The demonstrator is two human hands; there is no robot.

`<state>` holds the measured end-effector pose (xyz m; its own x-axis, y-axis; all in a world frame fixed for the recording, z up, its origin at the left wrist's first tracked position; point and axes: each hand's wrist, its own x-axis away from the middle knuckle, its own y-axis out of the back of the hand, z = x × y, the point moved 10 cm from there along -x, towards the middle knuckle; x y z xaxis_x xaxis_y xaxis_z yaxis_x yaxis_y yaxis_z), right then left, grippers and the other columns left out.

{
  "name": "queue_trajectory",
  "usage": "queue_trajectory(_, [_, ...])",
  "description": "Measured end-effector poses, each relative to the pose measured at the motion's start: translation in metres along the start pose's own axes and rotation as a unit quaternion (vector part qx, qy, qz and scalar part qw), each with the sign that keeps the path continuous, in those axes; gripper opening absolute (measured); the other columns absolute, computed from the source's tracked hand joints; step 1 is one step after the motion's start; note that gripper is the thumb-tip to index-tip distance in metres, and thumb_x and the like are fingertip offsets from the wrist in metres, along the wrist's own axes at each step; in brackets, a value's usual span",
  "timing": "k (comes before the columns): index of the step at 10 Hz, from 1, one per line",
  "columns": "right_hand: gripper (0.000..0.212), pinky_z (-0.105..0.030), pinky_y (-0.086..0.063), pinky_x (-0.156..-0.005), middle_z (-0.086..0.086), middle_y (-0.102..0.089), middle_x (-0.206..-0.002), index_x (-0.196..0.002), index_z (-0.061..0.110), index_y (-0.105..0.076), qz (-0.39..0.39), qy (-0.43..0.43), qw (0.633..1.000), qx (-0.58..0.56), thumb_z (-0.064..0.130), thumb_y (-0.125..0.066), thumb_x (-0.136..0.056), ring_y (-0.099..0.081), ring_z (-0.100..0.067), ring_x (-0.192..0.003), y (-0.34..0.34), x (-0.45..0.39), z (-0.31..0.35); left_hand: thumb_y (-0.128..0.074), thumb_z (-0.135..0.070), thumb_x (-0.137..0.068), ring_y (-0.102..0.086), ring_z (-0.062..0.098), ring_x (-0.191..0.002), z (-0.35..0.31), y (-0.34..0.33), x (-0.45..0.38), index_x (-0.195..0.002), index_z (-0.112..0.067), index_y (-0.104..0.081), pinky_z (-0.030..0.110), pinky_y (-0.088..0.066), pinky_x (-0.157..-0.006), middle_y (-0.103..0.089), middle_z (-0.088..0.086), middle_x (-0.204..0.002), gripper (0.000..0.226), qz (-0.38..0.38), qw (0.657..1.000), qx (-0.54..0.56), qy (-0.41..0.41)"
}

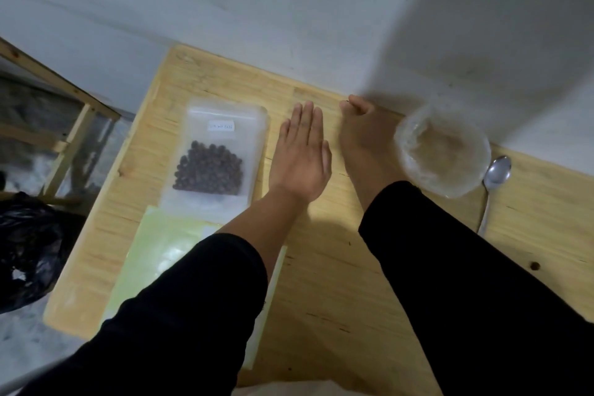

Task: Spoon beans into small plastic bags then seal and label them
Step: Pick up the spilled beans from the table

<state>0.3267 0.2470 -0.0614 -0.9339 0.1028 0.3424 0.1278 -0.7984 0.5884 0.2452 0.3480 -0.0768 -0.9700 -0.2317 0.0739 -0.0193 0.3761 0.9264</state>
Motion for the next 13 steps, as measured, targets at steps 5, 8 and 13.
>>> queue_trajectory(5, [0.011, -0.029, -0.046, -0.086, -0.003, -0.07, -0.095, -0.091, 0.014, -0.068, -0.042, 0.025, 0.998, 0.037, 0.018, -0.06, -0.085, -0.063, -0.019, -0.093, -0.005, -0.001, -0.003, -0.018, -0.028, -0.099, 0.008, 0.022, -0.145, 0.0, -0.002, 0.0, -0.149, -0.006, -0.004, 0.035, 0.005, -0.118, 0.001, 0.01, -0.158, 0.057, 0.01, 1.0, -0.009, 0.001])
queue_trajectory(8, [0.011, -0.014, -0.042, -0.053, 0.005, -0.047, -0.07, -0.085, 0.016, -0.052, 0.084, -0.057, 0.973, -0.208, 0.014, -0.048, -0.095, -0.043, -0.007, -0.059, 0.01, 0.068, -0.052, -0.018, -0.029, -0.1, 0.01, 0.023, -0.144, -0.006, -0.004, 0.004, -0.148, -0.004, -0.002, 0.036, 0.007, -0.118, 0.004, 0.013, -0.157, 0.057, 0.025, 0.999, -0.025, -0.019])
queue_trajectory(13, [0.02, -0.021, -0.041, -0.057, 0.003, -0.06, -0.061, -0.081, 0.018, -0.073, 0.002, -0.062, 0.971, -0.232, 0.009, -0.055, -0.084, -0.049, -0.01, -0.055, 0.146, 0.12, -0.154, -0.019, -0.028, -0.1, 0.014, 0.023, -0.144, -0.134, -0.059, 0.095, -0.149, -0.006, 0.001, 0.036, 0.009, -0.117, 0.007, 0.011, -0.157, 0.057, 0.079, 0.993, -0.001, -0.086])
